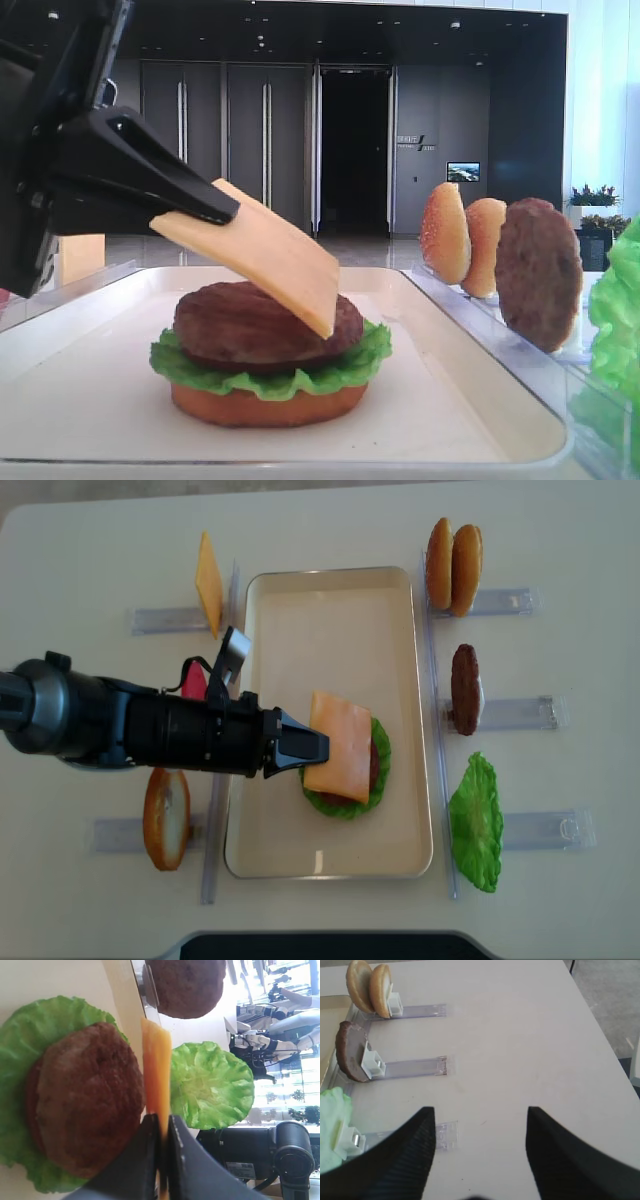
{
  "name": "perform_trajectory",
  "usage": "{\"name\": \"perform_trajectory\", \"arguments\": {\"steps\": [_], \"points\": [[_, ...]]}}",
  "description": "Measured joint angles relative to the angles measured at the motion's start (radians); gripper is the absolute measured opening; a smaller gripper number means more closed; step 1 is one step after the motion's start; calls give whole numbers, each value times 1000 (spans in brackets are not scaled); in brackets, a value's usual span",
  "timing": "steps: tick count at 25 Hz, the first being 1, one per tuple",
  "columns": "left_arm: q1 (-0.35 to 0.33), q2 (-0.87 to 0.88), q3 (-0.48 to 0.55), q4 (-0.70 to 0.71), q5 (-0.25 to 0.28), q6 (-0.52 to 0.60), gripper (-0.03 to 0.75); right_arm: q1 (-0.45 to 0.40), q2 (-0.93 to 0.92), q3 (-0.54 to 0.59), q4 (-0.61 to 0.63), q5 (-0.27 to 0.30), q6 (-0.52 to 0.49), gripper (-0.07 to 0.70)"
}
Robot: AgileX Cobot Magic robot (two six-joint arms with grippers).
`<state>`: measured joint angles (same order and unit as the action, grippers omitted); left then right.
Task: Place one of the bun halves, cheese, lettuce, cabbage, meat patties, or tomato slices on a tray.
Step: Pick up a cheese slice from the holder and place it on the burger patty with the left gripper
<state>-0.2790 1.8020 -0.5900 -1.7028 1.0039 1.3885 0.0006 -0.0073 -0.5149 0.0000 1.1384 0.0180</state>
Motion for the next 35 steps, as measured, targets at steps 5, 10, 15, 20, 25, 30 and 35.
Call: {"name": "perform_trajectory", "arguments": {"steps": [5, 10, 15, 20, 25, 30, 35], "points": [[0, 0, -24, 1, 0, 3, 22, 0, 0, 0, 0, 0, 0, 414], [0, 0, -39, 1, 0, 2, 22, 0, 0, 0, 0, 1, 0, 414], [0, 0, -39, 1, 0, 2, 22, 0, 0, 0, 0, 1, 0, 414], [0, 0, -39, 1, 0, 1, 22, 0, 0, 0, 0, 1, 0, 414], [0, 0, -39, 1, 0, -6, 24, 0, 0, 0, 0, 2, 0, 414], [0, 0, -39, 1, 0, -7, 24, 0, 0, 0, 0, 2, 0, 414], [0, 0, -39, 1, -1, -7, 24, 0, 0, 0, 0, 3, 0, 414]]}}
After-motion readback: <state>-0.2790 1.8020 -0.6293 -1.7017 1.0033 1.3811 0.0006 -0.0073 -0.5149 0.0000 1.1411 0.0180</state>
